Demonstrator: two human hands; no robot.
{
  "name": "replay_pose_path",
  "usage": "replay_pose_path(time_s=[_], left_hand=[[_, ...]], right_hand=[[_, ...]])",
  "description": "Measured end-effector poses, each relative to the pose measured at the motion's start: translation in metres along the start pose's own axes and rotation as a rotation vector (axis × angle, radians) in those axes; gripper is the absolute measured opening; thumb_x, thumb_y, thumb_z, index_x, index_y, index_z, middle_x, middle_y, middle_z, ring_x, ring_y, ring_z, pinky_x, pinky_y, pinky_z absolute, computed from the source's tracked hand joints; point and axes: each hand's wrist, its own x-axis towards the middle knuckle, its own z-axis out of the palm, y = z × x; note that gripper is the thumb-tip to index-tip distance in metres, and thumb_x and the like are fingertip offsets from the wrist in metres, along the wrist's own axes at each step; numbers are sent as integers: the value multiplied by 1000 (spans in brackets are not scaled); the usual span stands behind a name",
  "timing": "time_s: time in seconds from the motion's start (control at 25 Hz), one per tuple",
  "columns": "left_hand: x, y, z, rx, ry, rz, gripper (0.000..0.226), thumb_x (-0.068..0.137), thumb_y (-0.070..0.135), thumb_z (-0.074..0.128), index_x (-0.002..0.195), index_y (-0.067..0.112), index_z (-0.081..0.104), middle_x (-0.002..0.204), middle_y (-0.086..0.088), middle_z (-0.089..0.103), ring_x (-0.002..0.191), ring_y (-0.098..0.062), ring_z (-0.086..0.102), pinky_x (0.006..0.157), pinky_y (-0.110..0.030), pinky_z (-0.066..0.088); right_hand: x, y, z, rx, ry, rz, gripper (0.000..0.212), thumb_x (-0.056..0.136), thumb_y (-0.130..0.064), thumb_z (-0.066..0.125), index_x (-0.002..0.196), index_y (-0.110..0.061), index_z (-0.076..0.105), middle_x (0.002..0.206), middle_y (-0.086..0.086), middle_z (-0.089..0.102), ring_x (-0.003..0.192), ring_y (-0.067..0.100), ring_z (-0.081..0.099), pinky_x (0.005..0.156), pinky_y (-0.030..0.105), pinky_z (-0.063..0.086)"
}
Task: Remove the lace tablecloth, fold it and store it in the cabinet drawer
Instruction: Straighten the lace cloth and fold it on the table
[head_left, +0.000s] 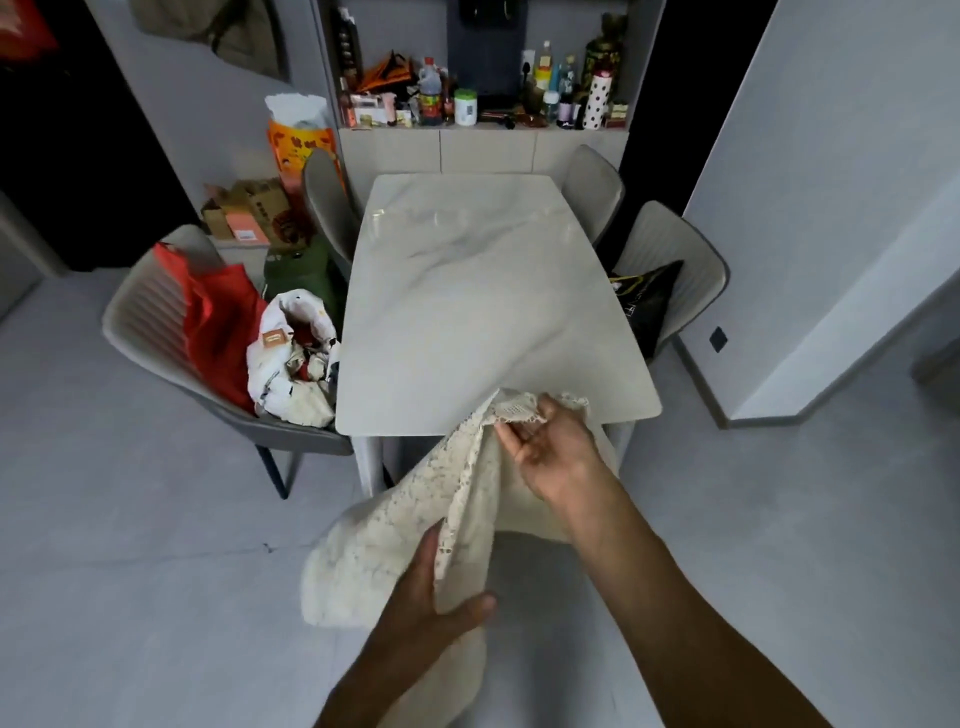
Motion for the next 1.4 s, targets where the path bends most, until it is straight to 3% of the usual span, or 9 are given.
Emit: replay_pose_path(time_s=[0.08, 0.2, 0.36, 0.48, 0.64, 0.8, 1.04, 1.16, 1.4], left_hand=[[-8, -35, 10, 286, -2, -4, 81, 65, 63, 78, 133, 55, 35, 125, 45, 48, 116, 13, 51, 85, -7, 39], [8, -54, -11, 463, 140, -149, 28, 80, 34, 73, 106, 28, 68, 92, 13, 67, 94, -19, 70, 66, -19, 47], [42, -31, -62, 668, 85, -32, 15, 84, 25, 69, 71, 16, 68, 73, -6, 71, 77, -29, 68, 62, -30, 48], [71, 36, -52, 863, 73, 242, 16, 87, 30, 64, 79, 16, 69, 78, -9, 74, 81, -32, 68, 64, -32, 48], [83, 129, 0, 1027, -45, 571, 8, 83, 28, 65, 87, 23, 69, 84, -2, 75, 83, -28, 69, 64, -28, 44], [84, 157, 1, 1185, -191, 543, 29, 69, 41, 78, 68, 26, 52, 64, 9, 57, 59, -18, 54, 51, -24, 28], [84, 102, -56, 619, -452, 8, 25, 69, 25, 86, 87, 13, 73, 76, 0, 74, 69, -15, 65, 67, -27, 46], [84, 101, -57, 158, -235, 97, 13, 76, 10, 82, 85, 7, 72, 76, -3, 68, 71, -14, 60, 71, -31, 44], [89, 165, -2, 350, -250, 498, 12, 76, 9, 79, 86, 8, 74, 79, -8, 74, 66, -4, 60, 61, -21, 46]], right_hand=[[-5, 8, 3, 46, 10, -11, 25, 102, -20, 44, 90, -4, 59, 57, 12, 72, 53, 22, 72, 92, 36, 56], [-16, 6, -12, 124, 16, -87, 26, 102, -19, 43, 90, -4, 59, 69, 12, 72, 63, 22, 72, 61, 36, 62], [-32, -40, -59, 177, 116, -368, 14, 98, -19, 49, 95, -12, 61, 99, 10, 64, 84, 21, 64, 85, 37, 57], [-49, -29, -84, -577, 314, -721, 22, 86, -22, 65, 105, -29, 57, 117, 3, 62, 94, 15, 61, 83, 32, 53], [-40, 23, -95, -1840, 49, -1136, 51, 76, -36, 71, 123, -23, 57, 121, -1, 64, 113, 19, 57, 97, 34, 43], [-41, -13, -106, -1446, -14, -959, 6, 84, -18, 71, 89, -20, 68, 77, -11, 66, 73, 8, 63, 66, 16, 42], [-55, -64, -121, -1137, -103, -787, 43, 73, 16, 60, 71, -26, 69, 69, -16, 69, 66, -5, 63, 59, 8, 48], [-56, -81, -138, -1202, -39, -726, 33, 77, 8, 66, 74, -25, 68, 71, -11, 68, 70, 8, 63, 56, 9, 46], [-53, -37, -97, -1511, -246, -870, 22, 84, -35, 70, 103, -43, 61, 93, -39, 64, 84, -18, 60, 66, -1, 41]])
